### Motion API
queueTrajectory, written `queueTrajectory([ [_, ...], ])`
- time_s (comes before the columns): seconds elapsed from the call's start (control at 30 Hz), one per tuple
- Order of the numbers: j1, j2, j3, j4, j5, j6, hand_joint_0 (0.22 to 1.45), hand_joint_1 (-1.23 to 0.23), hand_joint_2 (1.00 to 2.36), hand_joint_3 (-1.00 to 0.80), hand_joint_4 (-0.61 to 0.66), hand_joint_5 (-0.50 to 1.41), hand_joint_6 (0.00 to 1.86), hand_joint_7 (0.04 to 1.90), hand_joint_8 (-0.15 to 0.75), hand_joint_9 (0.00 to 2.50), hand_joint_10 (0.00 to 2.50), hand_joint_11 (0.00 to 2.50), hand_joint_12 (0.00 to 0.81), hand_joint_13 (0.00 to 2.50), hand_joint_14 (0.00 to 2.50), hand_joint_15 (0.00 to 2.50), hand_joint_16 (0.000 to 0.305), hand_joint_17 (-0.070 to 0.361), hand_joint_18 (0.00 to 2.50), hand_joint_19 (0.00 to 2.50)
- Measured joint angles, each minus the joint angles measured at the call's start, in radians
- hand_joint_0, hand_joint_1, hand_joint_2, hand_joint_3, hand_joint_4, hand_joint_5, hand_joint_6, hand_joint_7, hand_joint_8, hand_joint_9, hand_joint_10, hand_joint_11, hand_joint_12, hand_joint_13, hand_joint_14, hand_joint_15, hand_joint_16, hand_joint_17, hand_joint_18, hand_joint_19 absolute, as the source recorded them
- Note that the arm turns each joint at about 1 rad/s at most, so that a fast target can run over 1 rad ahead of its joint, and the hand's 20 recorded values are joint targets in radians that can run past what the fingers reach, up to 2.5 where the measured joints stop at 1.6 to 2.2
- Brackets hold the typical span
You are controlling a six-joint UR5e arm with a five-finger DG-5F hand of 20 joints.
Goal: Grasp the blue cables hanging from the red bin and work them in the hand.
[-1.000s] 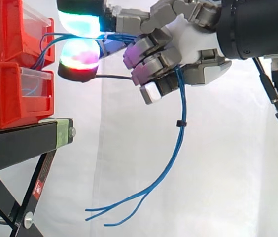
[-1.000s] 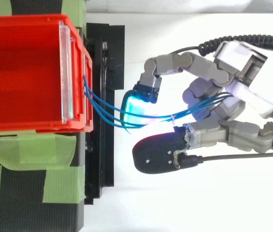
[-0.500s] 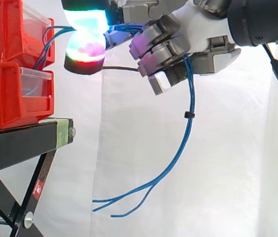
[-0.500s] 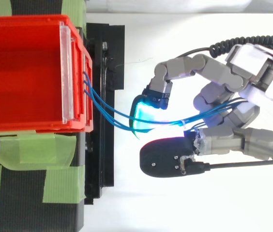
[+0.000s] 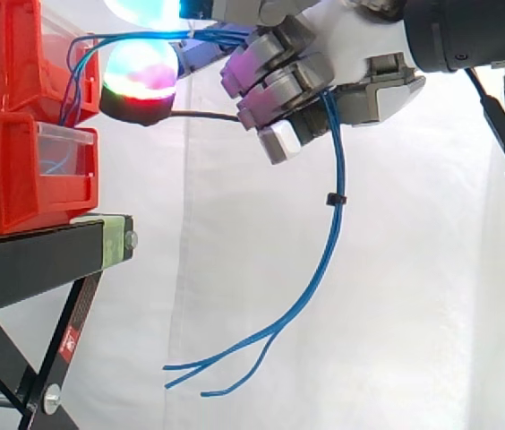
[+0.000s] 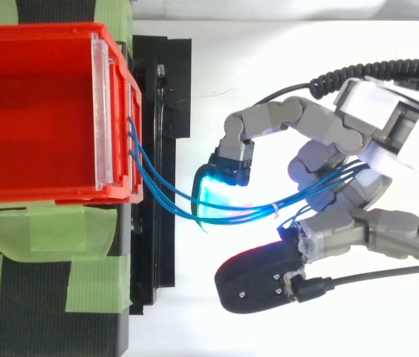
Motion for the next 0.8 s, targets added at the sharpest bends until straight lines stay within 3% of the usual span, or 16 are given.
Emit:
queueTrajectory([
  [0.2, -0.004, 0.0, 0.0, 0.004, 0.002, -0.02, 0.9, -0.6, 1.01, -0.75, 0.15, 0.16, 0.65, 1.2, 0.615, 1.54, 2.5, 2.5, 0.681, 1.96, 2.5, 1.86, 0.213, 0.16, 2.34, 0.64],
  [0.57, -0.017, -0.001, -0.001, 0.017, 0.001, -0.039, 0.89, -0.62, 1.02, -0.51, 0.16, 0.19, 0.57, 1.23, 0.615, 1.54, 2.5, 2.5, 0.681, 1.96, 2.5, 1.86, 0.213, 0.16, 2.34, 0.64],
  [0.8, -0.024, -0.001, -0.001, 0.033, -0.003, -0.06, 0.85, -0.59, 1.01, -0.8, 0.19, 0.23, 0.47, 1.29, 0.615, 1.54, 2.5, 2.5, 0.681, 1.96, 2.5, 1.86, 0.213, 0.16, 2.34, 0.64],
])
